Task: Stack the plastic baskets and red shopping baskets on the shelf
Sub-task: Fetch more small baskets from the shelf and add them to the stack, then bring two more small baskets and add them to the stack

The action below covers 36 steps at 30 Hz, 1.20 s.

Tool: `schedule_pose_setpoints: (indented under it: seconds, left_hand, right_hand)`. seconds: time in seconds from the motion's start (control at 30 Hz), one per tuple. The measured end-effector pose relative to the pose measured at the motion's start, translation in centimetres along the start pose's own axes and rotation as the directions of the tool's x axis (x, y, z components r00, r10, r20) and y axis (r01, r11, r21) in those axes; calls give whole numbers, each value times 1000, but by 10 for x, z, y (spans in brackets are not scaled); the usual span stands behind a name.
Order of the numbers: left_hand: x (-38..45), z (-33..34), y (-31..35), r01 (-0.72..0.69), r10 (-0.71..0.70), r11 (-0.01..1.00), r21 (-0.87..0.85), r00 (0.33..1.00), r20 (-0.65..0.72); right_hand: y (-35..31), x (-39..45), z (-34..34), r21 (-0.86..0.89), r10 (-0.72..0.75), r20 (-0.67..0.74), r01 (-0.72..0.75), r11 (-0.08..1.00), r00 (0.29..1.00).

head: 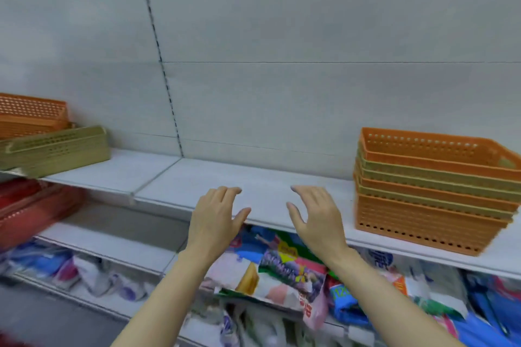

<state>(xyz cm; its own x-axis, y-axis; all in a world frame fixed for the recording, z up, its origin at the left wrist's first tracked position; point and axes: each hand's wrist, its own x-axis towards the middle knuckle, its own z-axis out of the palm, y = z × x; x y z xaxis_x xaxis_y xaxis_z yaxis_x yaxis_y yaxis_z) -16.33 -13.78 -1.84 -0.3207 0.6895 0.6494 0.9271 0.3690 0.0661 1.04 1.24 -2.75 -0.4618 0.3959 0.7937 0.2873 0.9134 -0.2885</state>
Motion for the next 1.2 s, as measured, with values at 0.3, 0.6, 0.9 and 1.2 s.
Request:
schedule_pose_setpoints:
  seconds: [0.3, 0.6, 0.9, 1.2]
  left_hand:
    - [-83, -62, -173, 223, -233, 961, 163, 972, 40]
    - [-121, -92, -307, 427, -435, 879, 214, 900, -8]
    - [-81, -68, -434, 560, -562, 791, 245, 824, -68]
    - [-21, -36, -551, 667, -665, 705, 242, 740, -102]
  right_hand:
    - [-158, -1, 129, 169, -66, 162, 38, 985, 985]
    - [-255, 36, 243, 232, -151, 215, 100, 968, 965]
    - [-287, 106, 373, 291, -203, 218, 135, 947, 955]
    - [-299, 176, 478, 320, -218, 246, 134, 938, 944]
